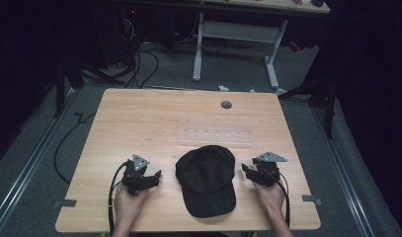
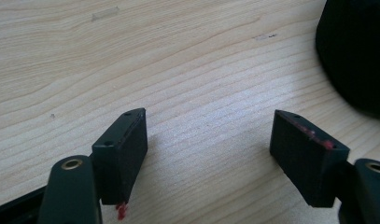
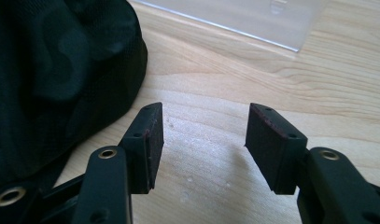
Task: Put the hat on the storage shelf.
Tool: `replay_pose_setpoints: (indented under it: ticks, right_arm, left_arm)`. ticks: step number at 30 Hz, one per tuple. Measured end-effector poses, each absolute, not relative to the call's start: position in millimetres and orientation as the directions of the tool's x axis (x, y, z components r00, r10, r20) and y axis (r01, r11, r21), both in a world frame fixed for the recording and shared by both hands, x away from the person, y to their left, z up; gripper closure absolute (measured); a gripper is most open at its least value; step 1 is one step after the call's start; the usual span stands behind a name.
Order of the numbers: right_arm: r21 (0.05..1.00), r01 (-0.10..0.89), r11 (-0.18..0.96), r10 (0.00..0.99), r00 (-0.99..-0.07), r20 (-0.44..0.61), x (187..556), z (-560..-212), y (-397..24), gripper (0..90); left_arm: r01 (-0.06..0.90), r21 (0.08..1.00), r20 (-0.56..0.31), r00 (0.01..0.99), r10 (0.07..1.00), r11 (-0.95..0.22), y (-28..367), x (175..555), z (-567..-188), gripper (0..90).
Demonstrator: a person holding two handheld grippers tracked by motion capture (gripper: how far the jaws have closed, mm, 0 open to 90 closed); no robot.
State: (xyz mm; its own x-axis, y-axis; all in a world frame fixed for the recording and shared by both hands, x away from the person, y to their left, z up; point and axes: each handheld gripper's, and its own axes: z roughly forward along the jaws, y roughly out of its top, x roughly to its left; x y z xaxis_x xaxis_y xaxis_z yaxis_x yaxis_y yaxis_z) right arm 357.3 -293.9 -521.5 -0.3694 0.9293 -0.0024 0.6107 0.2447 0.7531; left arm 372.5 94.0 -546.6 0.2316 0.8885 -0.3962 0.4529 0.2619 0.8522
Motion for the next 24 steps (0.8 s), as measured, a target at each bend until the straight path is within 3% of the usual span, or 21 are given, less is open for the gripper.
replay_pose_setpoints:
  ticks: [11,24]
  right_arm:
    - [0.762,0.605,0.229,0.929,-0.371,0.015,341.1,-512.1,-299.5,46.3]
    - [0.800,0.557,0.224,0.895,-0.442,0.057,329.6,-492.7,-286.7,48.5]
  left_arm:
    - [0.453,0.852,-0.396,0.231,0.888,0.262,94.0,372.5,-546.6,27.9]
    - [0.453,0.852,-0.395,0.233,0.889,0.261,94.1,372.5,-546.6,27.8]
